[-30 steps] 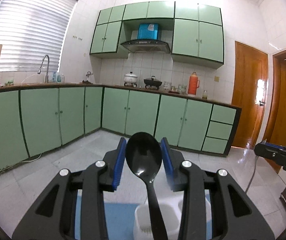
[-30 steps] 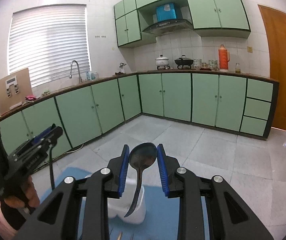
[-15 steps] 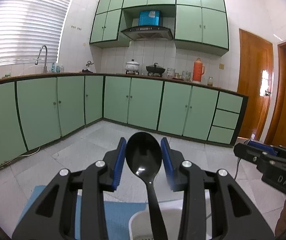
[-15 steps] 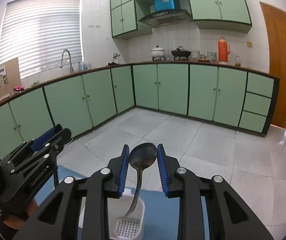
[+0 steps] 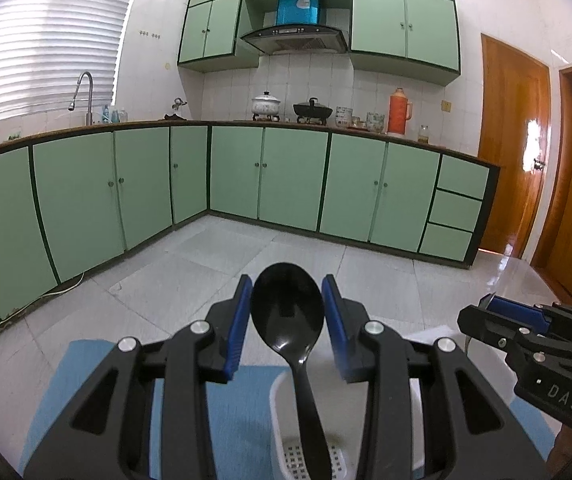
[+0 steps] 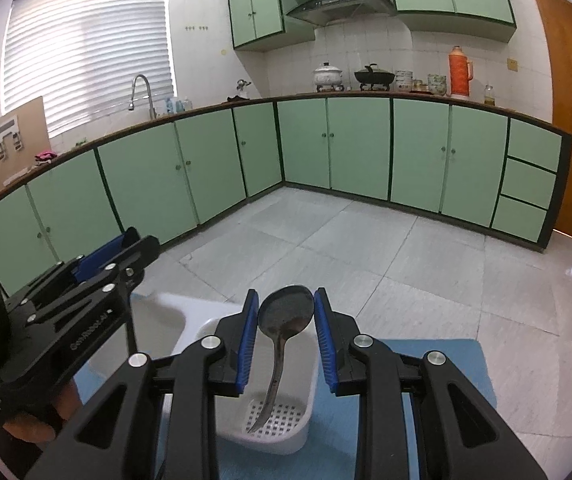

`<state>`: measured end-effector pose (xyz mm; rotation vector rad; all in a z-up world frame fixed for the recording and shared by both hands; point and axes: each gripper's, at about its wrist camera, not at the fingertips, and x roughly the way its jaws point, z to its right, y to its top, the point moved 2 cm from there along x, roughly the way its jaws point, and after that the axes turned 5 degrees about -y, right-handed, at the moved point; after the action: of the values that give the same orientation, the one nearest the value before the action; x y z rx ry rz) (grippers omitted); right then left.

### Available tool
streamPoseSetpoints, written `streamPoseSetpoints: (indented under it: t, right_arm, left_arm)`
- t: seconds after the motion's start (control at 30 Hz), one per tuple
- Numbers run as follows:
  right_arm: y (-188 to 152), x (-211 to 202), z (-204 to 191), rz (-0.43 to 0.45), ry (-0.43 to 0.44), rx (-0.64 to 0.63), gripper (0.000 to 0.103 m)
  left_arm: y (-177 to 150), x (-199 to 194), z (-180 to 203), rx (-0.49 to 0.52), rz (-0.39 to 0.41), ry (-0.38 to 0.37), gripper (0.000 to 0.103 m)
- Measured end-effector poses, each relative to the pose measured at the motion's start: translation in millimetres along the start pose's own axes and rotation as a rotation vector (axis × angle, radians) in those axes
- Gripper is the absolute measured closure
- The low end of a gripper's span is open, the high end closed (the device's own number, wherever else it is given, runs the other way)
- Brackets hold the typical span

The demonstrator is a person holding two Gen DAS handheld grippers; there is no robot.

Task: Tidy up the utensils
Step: 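Carry both spoons to the white caddy and drop them in, then lower the left tool onto the white fork while the right tool lowers onto the clear spoon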

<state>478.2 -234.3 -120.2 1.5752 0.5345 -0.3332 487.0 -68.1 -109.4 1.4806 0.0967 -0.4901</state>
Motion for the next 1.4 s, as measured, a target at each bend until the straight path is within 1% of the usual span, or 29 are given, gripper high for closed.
streamPoseSetpoints:
  t: [0.07, 0.13, 0.17, 0.2, 0.23, 0.27, 0.3, 0.37, 0.43, 0.47, 0.53, 0.57, 0.6, 0.73, 0.8, 0.87, 0.93, 1.03, 1.13, 1.33, 1.37, 1.4]
  right_arm:
    - [-3, -1, -1, -0.009, 0.006, -0.006, 0.074]
    - [-6, -5, 0, -0.004, 0.011, -0.003, 0.074]
    - [-7, -7, 1, -0.003, 0.017, 0.002, 0.073]
    - [-8, -10, 2, -0.002, 0.019, 0.007, 0.071]
    - [-9, -12, 3, -0.001, 0.019, 0.013, 0.070]
    - [-11, -16, 5, 0.002, 0.019, 0.015, 0.069]
    - [-12, -18, 6, 0.004, 0.018, 0.016, 0.067]
    - [-13, -29, 9, 0.024, 0.009, 0.021, 0.061]
    - [-14, -39, 11, 0.038, 0.005, 0.027, 0.059]
    - [-16, -47, 14, 0.047, -0.003, 0.033, 0.057]
    - [-19, -58, 18, 0.053, -0.012, 0.047, 0.054]
    - [-22, -64, 21, 0.054, -0.017, 0.057, 0.049]
    - [-25, -68, 23, 0.054, -0.020, 0.061, 0.045]
    - [-44, -87, 29, 0.027, -0.055, 0.074, 0.036]
    - [-53, -94, 32, 0.012, -0.068, 0.083, 0.027]
    - [-64, -101, 33, -0.002, -0.081, 0.085, 0.026]
    - [-73, -106, 32, -0.024, -0.091, 0.078, 0.025]
    - [-90, -113, 34, -0.048, -0.102, 0.075, 0.026]
    - [-102, -117, 34, -0.069, -0.098, 0.086, 0.026]
    - [-120, -118, 36, -0.110, -0.099, 0.099, 0.026]
    - [-123, -118, 36, -0.112, -0.099, 0.100, 0.026]
    - [-125, -118, 38, -0.114, -0.099, 0.102, 0.026]
  left_arm:
    - [-2, 0, 0, 0.006, -0.009, 0.001, 0.067]
    - [-5, -1, -1, -0.001, -0.021, -0.003, 0.060]
    - [-6, -3, -2, -0.008, -0.023, -0.005, 0.054]
    - [-6, -4, -2, -0.012, -0.025, -0.006, 0.051]
    - [-7, -6, -3, -0.016, -0.026, -0.008, 0.050]
    - [-8, -9, -4, -0.019, -0.028, -0.010, 0.047]
    - [-9, -12, -5, -0.022, -0.028, -0.011, 0.043]
    - [-9, -20, -8, -0.028, -0.025, -0.012, 0.039]
    - [-10, -30, -10, -0.030, -0.023, -0.009, 0.033]
    - [-11, -37, -13, -0.036, -0.023, -0.003, 0.028]
    - [-13, -50, -19, -0.050, -0.039, 0.007, 0.023]
    - [-15, -56, -22, -0.058, -0.049, 0.014, 0.018]
    - [-16, -61, -24, -0.062, -0.060, 0.029, 0.015]
    - [-33, -91, -37, -0.093, -0.124, 0.076, 0.012]
    - [-43, -100, -42, -0.105, -0.158, 0.088, 0.009]
    - [-59, -108, -46, -0.121, -0.213, 0.104, 0.009]
    - [-75, -113, -47, -0.124, -0.271, 0.113, 0.009]
    - [-97, -116, -47, -0.109, -0.335, 0.133, 0.009]
    - [-113, -116, -49, -0.108, -0.376, 0.139, 0.009]
    - [-127, -105, -51, -0.094, -0.419, 0.129, 0.009]
    - [-129, -104, -52, -0.094, -0.422, 0.128, 0.011]
    - [-131, -102, -53, -0.095, -0.432, 0.125, 0.016]
